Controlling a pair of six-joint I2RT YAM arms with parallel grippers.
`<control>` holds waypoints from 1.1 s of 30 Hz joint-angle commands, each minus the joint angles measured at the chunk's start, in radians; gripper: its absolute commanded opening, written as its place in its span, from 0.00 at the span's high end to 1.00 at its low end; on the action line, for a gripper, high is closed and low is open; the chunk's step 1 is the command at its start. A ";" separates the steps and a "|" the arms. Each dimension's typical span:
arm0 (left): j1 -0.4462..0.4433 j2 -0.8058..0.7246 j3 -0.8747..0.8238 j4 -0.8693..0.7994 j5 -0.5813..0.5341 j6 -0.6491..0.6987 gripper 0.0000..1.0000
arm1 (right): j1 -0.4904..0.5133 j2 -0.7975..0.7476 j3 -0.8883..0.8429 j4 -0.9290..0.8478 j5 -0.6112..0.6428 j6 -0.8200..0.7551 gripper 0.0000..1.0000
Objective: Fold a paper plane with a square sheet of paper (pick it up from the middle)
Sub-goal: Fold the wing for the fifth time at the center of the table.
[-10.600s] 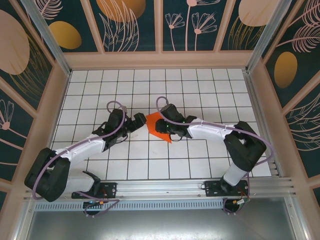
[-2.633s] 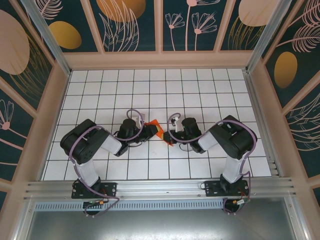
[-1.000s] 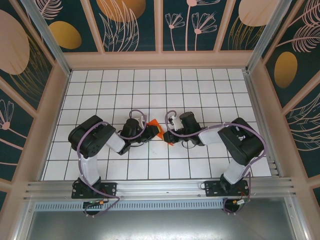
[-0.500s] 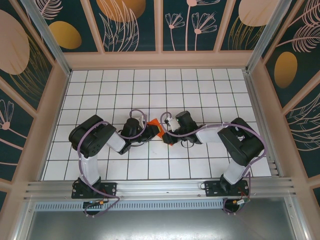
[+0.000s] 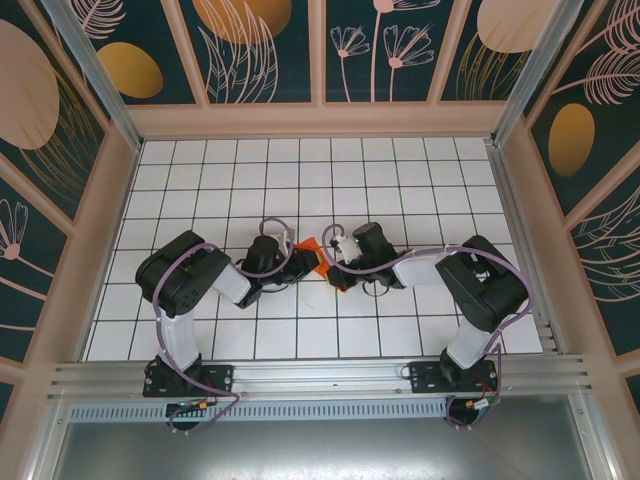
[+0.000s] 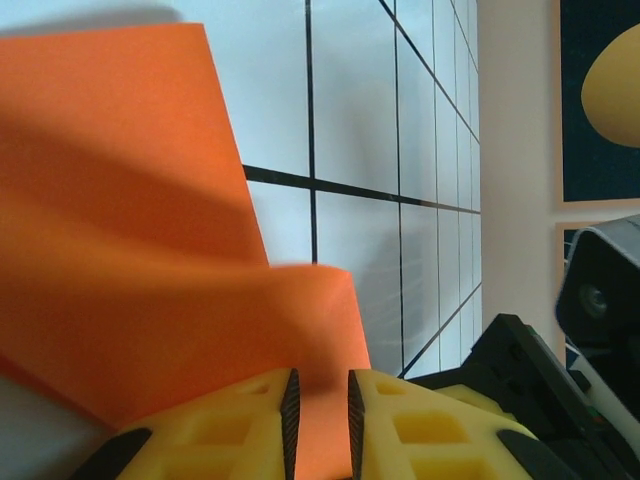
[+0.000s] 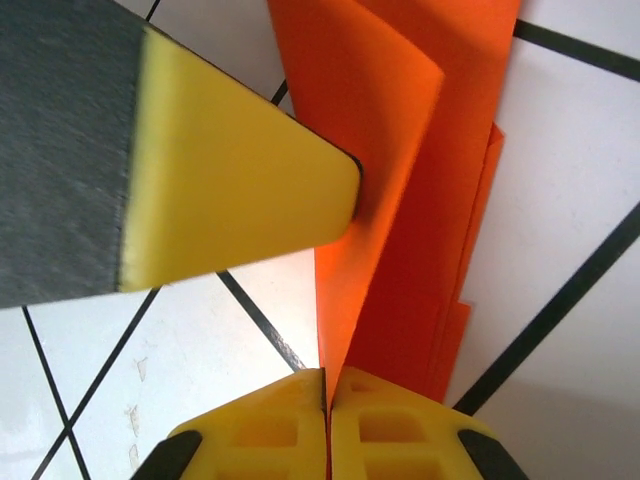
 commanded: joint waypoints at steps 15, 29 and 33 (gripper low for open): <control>-0.026 -0.088 -0.065 0.093 -0.005 0.022 0.70 | -0.090 0.061 -0.111 0.250 -0.205 0.243 0.99; -0.048 0.016 -0.024 0.108 -0.001 -0.022 0.76 | -0.093 0.104 -0.103 0.262 -0.221 0.277 0.98; -0.048 0.019 -0.014 0.047 -0.018 -0.018 0.77 | -0.092 0.102 -0.091 0.227 -0.216 0.256 0.97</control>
